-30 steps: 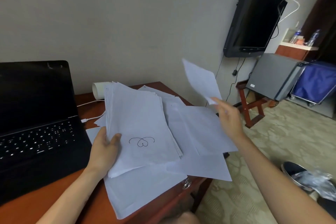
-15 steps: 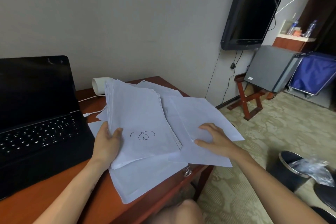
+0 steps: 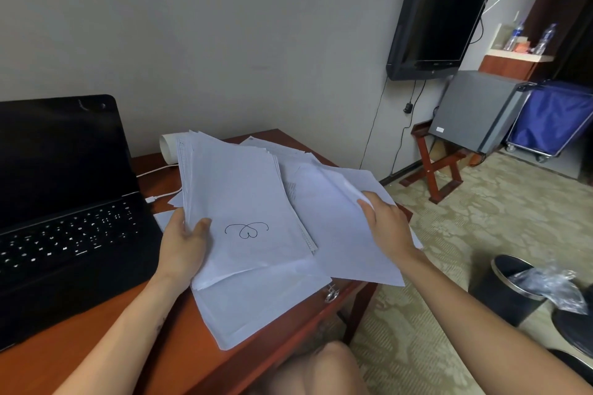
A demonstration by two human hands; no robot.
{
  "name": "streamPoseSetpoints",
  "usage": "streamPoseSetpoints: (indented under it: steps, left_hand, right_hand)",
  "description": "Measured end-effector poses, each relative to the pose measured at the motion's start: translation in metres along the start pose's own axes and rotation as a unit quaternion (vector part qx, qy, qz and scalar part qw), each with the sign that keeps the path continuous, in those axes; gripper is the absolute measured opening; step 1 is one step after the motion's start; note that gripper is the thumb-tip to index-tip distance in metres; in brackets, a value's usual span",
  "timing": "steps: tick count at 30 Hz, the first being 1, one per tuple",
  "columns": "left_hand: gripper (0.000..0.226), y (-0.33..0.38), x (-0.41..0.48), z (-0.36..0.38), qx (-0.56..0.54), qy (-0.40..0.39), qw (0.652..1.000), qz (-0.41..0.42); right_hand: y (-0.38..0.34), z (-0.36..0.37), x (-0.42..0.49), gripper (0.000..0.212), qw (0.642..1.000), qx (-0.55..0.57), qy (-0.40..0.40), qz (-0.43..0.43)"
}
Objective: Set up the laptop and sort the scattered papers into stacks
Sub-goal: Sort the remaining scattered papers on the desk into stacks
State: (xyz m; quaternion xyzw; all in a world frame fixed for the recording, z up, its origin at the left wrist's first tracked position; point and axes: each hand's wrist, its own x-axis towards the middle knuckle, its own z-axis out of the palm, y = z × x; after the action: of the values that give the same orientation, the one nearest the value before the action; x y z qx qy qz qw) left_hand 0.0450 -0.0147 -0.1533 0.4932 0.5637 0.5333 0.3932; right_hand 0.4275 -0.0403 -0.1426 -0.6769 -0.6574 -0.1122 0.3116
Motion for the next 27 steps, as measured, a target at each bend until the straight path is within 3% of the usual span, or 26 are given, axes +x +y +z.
streamPoseSetpoints:
  steps: [3, 6, 9, 12, 16, 21, 24, 27]
  left_hand:
    - [0.014, 0.003, 0.002, -0.005, -0.006, 0.002, 1.0, 0.003]
    - [0.026, 0.006, 0.002, -0.008, -0.007, 0.008, 1.0, 0.013]
    - [0.029, 0.007, 0.0, -0.01, -0.002, 0.015, 1.0, 0.019]
    - [0.022, 0.005, 0.002, -0.013, 0.008, 0.025, 0.999, 0.022]
    - [0.018, 0.001, 0.006, -0.016, 0.005, 0.028, 0.999, 0.024]
    - [0.019, 0.002, 0.004, -0.014, 0.003, 0.024, 0.999, 0.031]
    - [0.02, 0.002, 0.005, -0.015, 0.0, 0.028, 0.999, 0.027]
    - [0.021, 0.002, 0.006, -0.017, -0.012, 0.031, 0.999, 0.016]
  right_hand:
    - [-0.014, -0.012, -0.006, 0.051, 0.999, -0.006, 0.001, -0.04]
    - [-0.032, -0.006, -0.026, 0.042, 0.99, 0.088, -0.112, -0.021]
    - [-0.039, 0.006, -0.046, 0.054, 0.958, 0.182, -0.221, 0.007]
    - [-0.038, 0.007, -0.056, 0.074, 0.952, 0.15, -0.266, 0.008]
    - [-0.033, -0.008, -0.064, 0.099, 0.94, 0.062, -0.33, -0.067]
    - [-0.013, -0.015, -0.058, 0.073, 0.938, -0.028, -0.325, -0.121]
    - [-0.008, -0.021, -0.055, 0.058, 0.94, 0.005, -0.318, -0.119]
    - [-0.012, -0.035, -0.052, 0.044, 0.948, 0.088, -0.301, -0.055]
